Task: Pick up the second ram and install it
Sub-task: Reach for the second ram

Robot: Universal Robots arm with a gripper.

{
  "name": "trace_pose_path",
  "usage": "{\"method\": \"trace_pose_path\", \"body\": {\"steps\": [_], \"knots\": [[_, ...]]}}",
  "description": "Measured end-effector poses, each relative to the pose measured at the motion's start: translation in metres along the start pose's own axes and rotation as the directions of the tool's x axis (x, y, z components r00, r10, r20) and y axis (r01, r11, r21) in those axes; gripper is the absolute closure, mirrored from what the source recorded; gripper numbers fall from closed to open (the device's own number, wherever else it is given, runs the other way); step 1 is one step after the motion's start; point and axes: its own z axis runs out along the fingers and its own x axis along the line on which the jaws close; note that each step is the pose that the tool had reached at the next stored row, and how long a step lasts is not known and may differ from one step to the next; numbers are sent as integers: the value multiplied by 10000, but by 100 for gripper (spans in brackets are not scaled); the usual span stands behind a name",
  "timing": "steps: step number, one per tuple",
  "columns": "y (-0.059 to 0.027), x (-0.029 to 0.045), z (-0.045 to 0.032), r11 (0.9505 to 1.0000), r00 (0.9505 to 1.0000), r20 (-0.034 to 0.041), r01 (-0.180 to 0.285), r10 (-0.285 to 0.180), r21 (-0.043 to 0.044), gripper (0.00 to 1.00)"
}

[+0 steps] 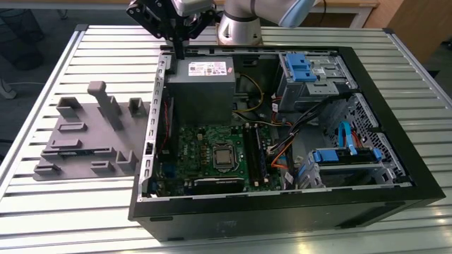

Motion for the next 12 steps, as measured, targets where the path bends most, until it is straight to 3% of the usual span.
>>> {"method": "trace_pose_path", "body": {"steps": [12], "knots": [[-4, 57, -1, 10000, 10000, 1, 0, 0, 0, 89]]}}
